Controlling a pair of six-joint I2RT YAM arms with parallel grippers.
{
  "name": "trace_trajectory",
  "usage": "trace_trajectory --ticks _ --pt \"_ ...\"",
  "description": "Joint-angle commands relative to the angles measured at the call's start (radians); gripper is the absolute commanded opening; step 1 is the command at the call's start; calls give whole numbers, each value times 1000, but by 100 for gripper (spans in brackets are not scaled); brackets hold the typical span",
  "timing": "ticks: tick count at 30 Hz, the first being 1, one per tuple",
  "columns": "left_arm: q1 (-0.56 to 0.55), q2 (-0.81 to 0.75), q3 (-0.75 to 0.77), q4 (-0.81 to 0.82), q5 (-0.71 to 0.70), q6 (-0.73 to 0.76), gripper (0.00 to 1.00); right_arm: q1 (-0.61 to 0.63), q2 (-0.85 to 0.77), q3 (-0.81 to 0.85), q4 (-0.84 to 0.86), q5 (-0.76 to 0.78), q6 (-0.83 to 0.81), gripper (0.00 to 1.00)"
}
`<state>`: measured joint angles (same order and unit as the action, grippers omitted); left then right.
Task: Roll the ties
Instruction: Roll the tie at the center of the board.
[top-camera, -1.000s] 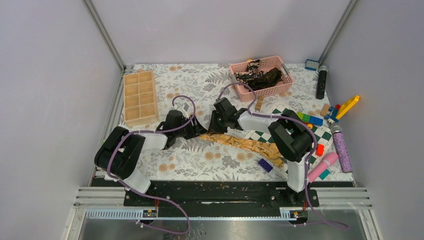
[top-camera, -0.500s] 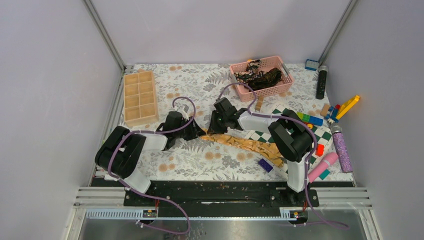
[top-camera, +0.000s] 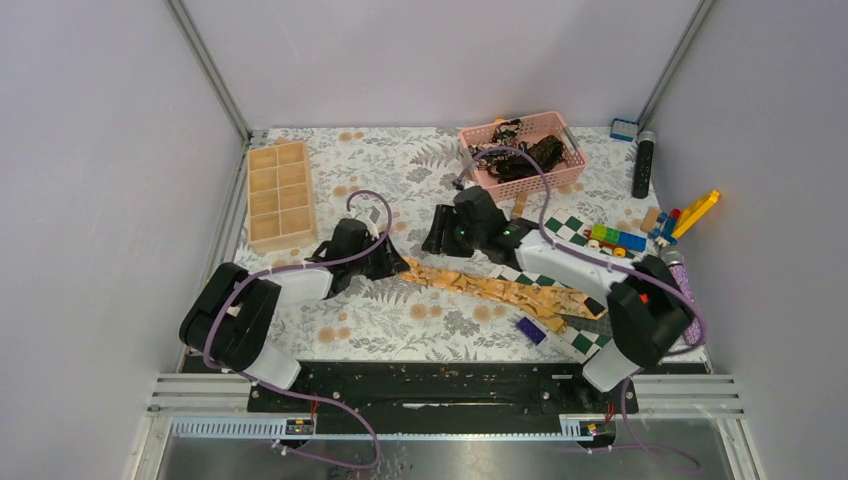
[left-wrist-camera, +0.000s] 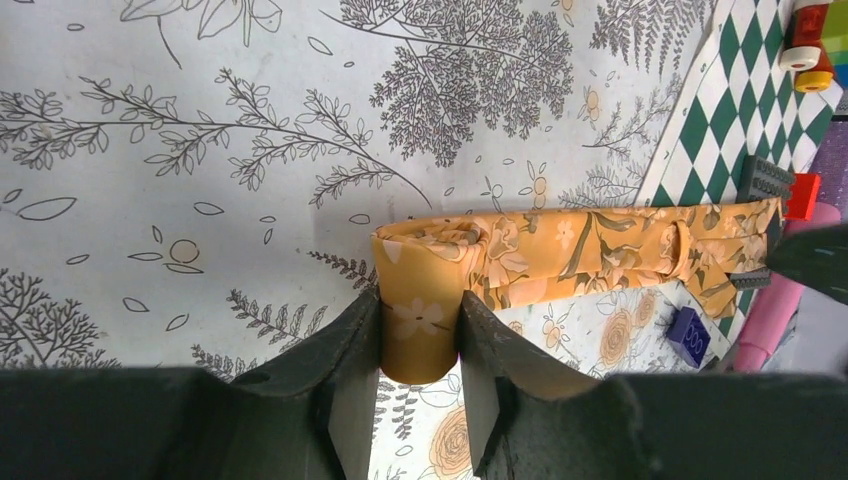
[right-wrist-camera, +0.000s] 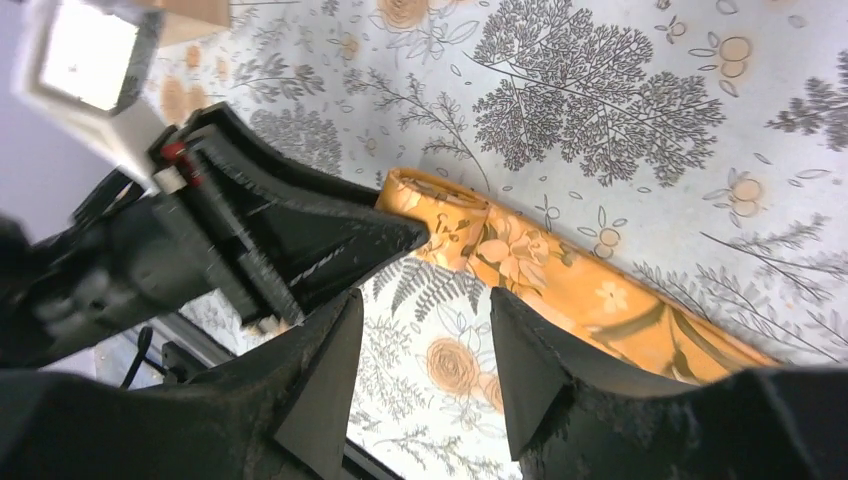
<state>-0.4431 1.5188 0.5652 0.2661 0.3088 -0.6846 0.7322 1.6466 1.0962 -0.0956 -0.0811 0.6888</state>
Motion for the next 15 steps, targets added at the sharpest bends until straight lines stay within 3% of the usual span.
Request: trace_trajectory --ticks 1,15 --pt "-18 -49 70 -84 -72 52 32 -8 -144 -84 -43 76 -51 58" --pt "-163 -44 284 -452 -441 223 31 -11 -388 -273 -96 200 -38 61"
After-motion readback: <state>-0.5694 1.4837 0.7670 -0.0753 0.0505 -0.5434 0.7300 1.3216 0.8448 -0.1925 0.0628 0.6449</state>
